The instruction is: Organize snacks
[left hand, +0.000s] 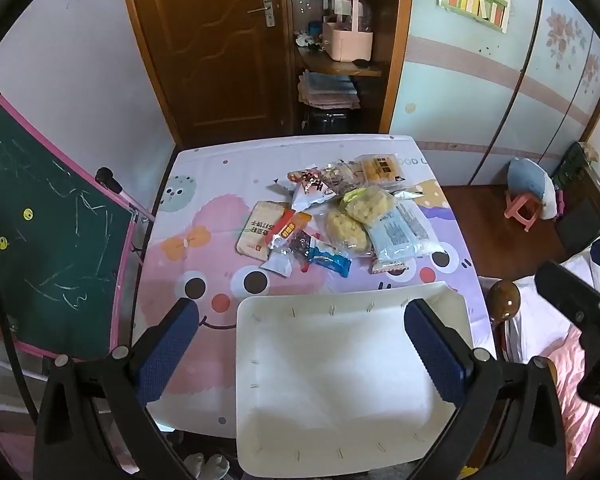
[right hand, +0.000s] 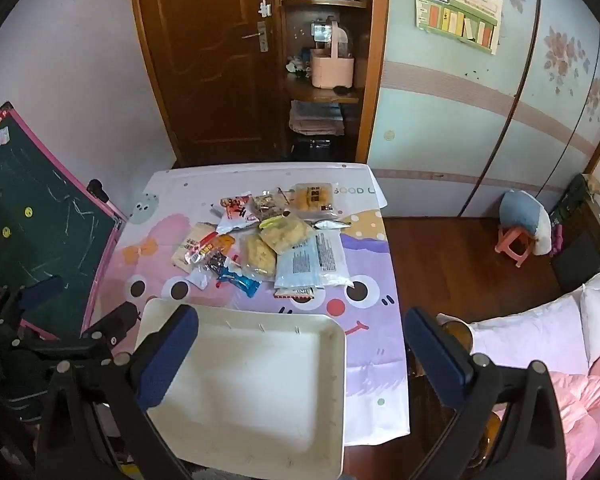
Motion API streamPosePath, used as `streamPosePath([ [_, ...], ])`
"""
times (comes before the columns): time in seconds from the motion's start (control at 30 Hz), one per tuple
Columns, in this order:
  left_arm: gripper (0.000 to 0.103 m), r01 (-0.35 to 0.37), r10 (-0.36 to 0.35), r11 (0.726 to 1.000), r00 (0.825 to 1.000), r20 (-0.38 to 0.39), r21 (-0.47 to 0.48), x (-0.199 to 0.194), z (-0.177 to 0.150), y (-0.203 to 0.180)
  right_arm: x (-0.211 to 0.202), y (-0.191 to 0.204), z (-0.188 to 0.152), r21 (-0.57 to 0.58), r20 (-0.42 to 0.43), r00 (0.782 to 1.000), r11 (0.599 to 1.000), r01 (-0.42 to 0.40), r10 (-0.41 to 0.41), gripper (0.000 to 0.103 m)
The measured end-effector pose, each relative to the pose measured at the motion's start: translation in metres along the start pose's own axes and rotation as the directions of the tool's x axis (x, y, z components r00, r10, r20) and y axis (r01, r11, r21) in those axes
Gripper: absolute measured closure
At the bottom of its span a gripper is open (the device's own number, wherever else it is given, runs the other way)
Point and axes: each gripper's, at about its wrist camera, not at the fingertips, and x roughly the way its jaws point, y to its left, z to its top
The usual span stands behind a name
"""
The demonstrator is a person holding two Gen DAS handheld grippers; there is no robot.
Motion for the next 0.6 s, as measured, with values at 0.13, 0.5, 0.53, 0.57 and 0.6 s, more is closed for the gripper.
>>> streamPosePath([
  [0.13, 0.001, -0.004, 0.004, 1.0, 1.0, 0.0, 0.004, -0.0015, 0.0007, -0.0017, 0.0015, -0.0024, -0.0012, 0.022, 0.007, 1.0, 1.0, -0.009, 0.009, 0.0],
  [0.5, 0.007, 0.011, -0.011, 1.0, 1.0, -0.018, 0.0, -0.0018, 0.0009, 0.0009, -0.0013, -0.007, 0.0003, 0.043, 0.009, 0.999, 0.998, -0.035, 0.035, 0.0],
  [0.53, 0.008, 0.01, -0.01, 1.0, 1.0, -0.021, 0.0, -0.0023, 0.001, 0.0011, -0.0011, -0.0063, 0.0013, 0.043, 0.007, 0.999, 0.999, -0.034, 0.033, 0.0],
  [0.57, 0.008, 0.014, -0.014, 1.0, 1.0, -0.017, 0.001, -0.0022, 0.0, 0.0012, -0.0015, -0.006, 0.0016, 0.043, 0.008, 0.999, 0.998, -0.035, 0.034, 0.0],
  [0.6, 0.008, 0.014, -0.014, 1.0, 1.0, -0.017, 0.0, -0.0025, -0.0003, 0.0011, -0.002, -0.006, 0.0017, 0.044, 0.01, 0.999, 0.998, -0.035, 0.035, 0.0],
])
